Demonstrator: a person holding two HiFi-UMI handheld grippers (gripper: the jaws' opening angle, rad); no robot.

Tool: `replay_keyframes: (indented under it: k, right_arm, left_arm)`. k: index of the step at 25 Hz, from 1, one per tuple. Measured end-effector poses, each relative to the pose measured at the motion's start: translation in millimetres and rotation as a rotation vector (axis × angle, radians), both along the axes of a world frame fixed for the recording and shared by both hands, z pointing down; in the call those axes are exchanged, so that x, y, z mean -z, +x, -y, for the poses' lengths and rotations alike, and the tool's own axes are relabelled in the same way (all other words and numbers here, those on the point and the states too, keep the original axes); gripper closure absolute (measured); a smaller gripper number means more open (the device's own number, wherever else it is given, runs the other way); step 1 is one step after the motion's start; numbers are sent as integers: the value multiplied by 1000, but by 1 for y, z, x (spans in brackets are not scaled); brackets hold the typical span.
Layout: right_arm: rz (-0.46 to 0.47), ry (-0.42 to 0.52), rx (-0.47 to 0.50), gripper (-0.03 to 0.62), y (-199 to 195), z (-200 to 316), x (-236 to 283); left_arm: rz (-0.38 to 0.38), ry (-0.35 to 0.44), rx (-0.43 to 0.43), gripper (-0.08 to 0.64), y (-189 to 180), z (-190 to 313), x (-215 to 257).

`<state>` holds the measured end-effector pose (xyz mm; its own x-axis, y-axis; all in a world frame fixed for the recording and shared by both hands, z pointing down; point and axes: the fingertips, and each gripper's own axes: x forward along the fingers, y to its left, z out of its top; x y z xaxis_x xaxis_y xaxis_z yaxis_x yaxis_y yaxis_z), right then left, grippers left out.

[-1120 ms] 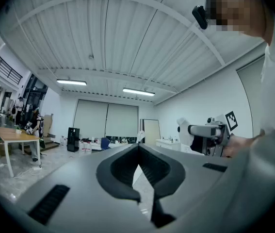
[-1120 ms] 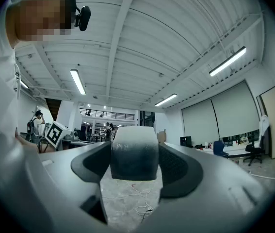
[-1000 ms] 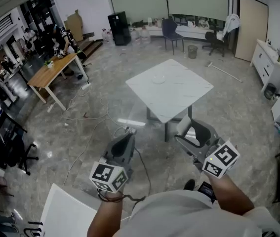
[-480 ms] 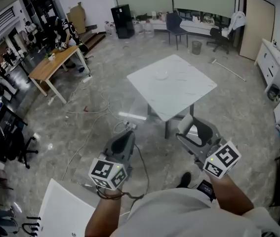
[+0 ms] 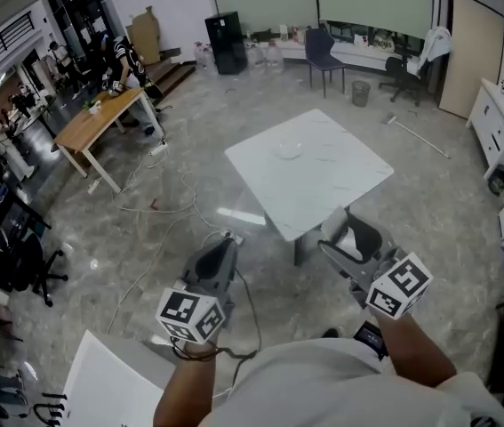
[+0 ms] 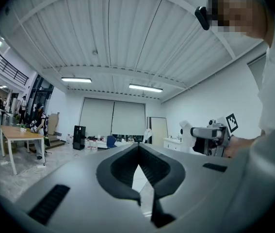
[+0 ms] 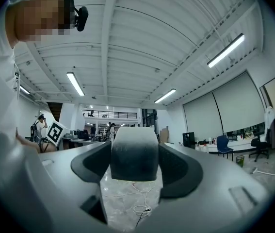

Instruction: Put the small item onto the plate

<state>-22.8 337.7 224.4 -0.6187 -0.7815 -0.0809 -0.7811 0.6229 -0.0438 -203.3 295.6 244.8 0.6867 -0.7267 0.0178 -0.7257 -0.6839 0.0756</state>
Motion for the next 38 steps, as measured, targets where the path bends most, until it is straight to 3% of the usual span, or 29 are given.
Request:
replay_keyframes:
  k: [9, 20, 31, 38]
  right_arm:
    - [-6, 12, 57, 298, 83, 60, 14]
    - [26, -10, 63, 298, 125, 116, 1]
    - [-6, -25, -22, 298, 117, 179, -12]
    - [-11, -40, -92, 298, 88, 253, -12]
  left_arm:
    - [-1, 4, 63, 554, 66, 51, 1]
    - [0, -35, 71, 554, 108, 97, -18]
    - [-29, -27, -81, 554, 136, 196, -24]
    - [-40, -32, -147, 554, 112, 282, -21]
